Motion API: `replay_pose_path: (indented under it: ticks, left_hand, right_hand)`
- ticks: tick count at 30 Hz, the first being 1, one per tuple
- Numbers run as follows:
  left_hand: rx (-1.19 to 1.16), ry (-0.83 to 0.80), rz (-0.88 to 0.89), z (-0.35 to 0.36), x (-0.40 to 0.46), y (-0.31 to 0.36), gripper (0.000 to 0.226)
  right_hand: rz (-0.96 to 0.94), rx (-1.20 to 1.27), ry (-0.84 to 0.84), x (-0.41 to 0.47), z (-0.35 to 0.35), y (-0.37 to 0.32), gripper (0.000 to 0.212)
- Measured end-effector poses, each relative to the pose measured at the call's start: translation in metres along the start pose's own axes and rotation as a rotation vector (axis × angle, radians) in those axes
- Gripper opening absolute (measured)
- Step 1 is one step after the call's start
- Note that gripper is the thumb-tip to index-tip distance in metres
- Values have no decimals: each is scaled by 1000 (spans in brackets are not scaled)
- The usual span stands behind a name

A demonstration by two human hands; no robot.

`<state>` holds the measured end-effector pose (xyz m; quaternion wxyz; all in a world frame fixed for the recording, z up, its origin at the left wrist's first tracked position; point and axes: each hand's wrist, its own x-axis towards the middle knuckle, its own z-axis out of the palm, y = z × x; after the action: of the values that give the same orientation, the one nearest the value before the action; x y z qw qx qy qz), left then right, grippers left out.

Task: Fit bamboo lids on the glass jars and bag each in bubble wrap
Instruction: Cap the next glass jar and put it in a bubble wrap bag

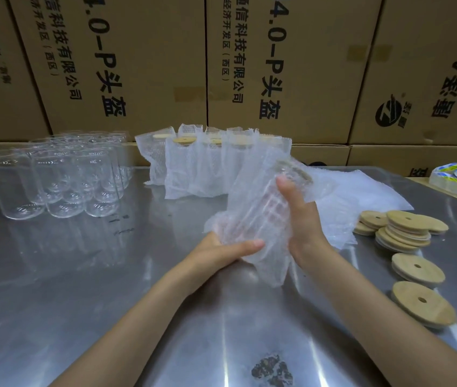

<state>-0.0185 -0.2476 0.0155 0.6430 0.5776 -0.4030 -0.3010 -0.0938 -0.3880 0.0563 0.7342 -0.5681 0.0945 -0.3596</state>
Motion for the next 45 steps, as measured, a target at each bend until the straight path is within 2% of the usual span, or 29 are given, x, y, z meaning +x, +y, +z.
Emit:
replay_pose_path:
  ticks: [3,6,9,11,14,17,20,22,24,27,29,32,34,36,38,41,45]
  left_hand:
    - [111,-6,27,-7,-1,5,58]
    - [228,14,118,-7,-3,18,72]
    - [336,46,218,-6,-5,32,58]
    - [380,89,253,-5,-5,39,58]
    - [476,154,300,-2,-5,36,85]
    - [557,315,317,9,-7,23,105]
    - [647,474,233,14,-12,6,126]
    - [704,494,152,11,-15,-6,137]
    - [751,453,120,10,-16,-14,128]
    - [598,386,212,11,-14,-18,94]
    - [535,408,253,7,-11,-19,77]
    - [529,471,266,-7,-3,-22,81]
    - [484,576,273,-22,7,-24,88]
    - [415,696,256,-43,19,-24,91]
    - [442,830,231,-68,30,-26,91]
    - [539,1073,206,-103,46,-29,86]
    - [549,1296,111,-130,69,-27,95]
  right_hand:
    - [-205,-145,-105,-6,6,0,36]
    - [-322,-184,-220,-12,12,1,40]
    - [-367,-279,-289,-16,18,6,39]
    - [-360,-315,-298,-18,20,8,39]
    - [-346,-326,-303,-17,19,11,39]
    - [-338,-319,-274,-14,16,10,40]
    - [-350,-296,-220,-13,16,11,45]
    - [-361,-283,-202,-14,18,13,47]
    - [-376,-302,-204,-16,20,17,50]
    - [-382,-359,-210,-20,24,21,57]
    - [-376,-367,-230,-20,26,22,56]
    - [-269,-235,-243,-18,26,30,63]
    - [-127,-132,-193,-13,23,41,63]
    - [-8,-185,-136,-6,17,51,59]
    - [81,-296,-124,5,8,59,56]
    - [121,-460,-145,25,-4,67,26]
    - [118,-580,-117,53,-16,73,14]
